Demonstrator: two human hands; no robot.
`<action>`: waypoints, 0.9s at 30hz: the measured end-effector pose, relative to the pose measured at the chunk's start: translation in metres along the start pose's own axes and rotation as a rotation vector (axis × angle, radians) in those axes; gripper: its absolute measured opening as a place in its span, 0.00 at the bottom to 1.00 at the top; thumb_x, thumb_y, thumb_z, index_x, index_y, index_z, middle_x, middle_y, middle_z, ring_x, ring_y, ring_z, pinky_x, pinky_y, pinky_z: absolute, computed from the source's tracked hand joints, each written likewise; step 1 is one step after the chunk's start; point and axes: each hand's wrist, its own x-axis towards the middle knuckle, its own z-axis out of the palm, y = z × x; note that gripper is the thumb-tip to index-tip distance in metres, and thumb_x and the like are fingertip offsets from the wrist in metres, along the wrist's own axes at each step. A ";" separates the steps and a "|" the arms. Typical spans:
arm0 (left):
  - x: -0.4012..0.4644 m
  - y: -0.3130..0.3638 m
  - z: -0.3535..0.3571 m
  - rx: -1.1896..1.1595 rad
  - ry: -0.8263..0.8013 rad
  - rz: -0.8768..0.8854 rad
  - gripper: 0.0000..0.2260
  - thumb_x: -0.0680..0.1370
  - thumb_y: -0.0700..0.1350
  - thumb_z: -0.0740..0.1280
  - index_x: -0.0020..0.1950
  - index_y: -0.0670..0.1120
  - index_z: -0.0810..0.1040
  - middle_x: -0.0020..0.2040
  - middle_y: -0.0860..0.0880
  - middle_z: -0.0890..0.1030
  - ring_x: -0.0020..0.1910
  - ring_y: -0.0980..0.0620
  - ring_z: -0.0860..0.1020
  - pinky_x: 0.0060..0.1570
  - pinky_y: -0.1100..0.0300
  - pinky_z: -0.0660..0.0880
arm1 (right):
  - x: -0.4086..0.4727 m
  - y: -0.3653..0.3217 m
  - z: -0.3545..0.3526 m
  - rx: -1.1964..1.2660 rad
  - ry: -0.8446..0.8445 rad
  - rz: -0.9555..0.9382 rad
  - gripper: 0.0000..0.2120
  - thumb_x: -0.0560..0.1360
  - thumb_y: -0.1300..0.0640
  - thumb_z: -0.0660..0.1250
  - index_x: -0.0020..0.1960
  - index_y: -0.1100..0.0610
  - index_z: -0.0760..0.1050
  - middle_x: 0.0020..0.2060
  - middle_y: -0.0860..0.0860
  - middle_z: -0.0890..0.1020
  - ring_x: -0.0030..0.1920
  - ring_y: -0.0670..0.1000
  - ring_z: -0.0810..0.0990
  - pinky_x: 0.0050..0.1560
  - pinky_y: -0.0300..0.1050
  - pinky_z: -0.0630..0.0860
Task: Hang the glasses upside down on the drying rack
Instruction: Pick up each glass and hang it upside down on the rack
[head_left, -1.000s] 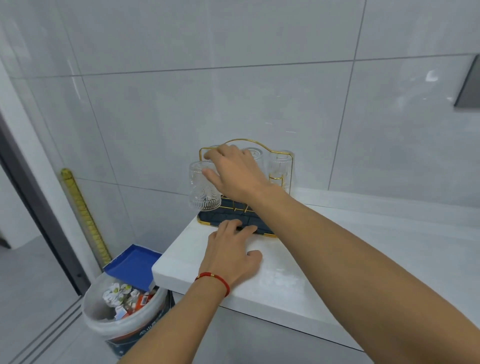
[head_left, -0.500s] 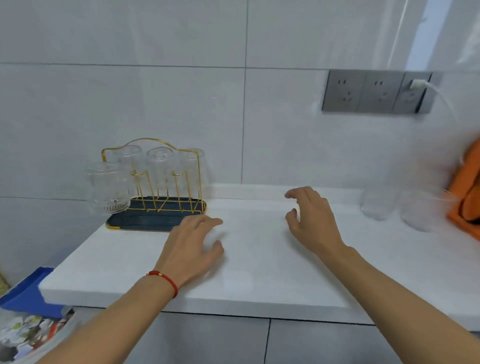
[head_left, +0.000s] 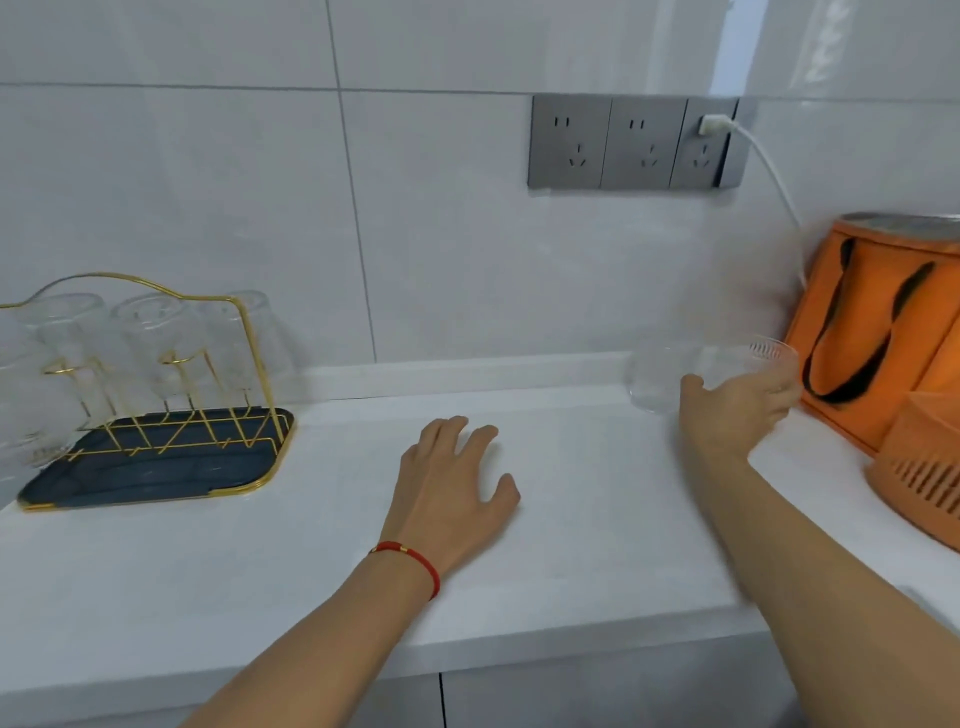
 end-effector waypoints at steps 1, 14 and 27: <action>0.000 0.001 -0.001 0.000 0.002 -0.001 0.28 0.75 0.61 0.57 0.74 0.53 0.69 0.76 0.50 0.66 0.77 0.50 0.57 0.73 0.51 0.60 | 0.010 0.002 0.003 0.001 0.007 0.012 0.52 0.71 0.56 0.77 0.83 0.63 0.47 0.79 0.65 0.59 0.76 0.68 0.64 0.77 0.60 0.63; -0.001 0.004 -0.005 -0.076 0.007 0.001 0.27 0.75 0.58 0.62 0.74 0.54 0.67 0.74 0.52 0.69 0.76 0.52 0.59 0.73 0.52 0.61 | 0.001 0.007 -0.021 0.211 0.217 -0.077 0.43 0.64 0.46 0.76 0.72 0.62 0.64 0.68 0.61 0.71 0.67 0.61 0.71 0.69 0.55 0.72; -0.039 0.009 -0.084 -0.803 0.198 -0.294 0.26 0.67 0.69 0.69 0.62 0.63 0.76 0.55 0.53 0.80 0.45 0.56 0.83 0.38 0.60 0.82 | -0.190 -0.065 -0.064 0.297 -0.954 -0.728 0.40 0.65 0.41 0.82 0.73 0.41 0.70 0.63 0.43 0.76 0.65 0.40 0.76 0.61 0.29 0.72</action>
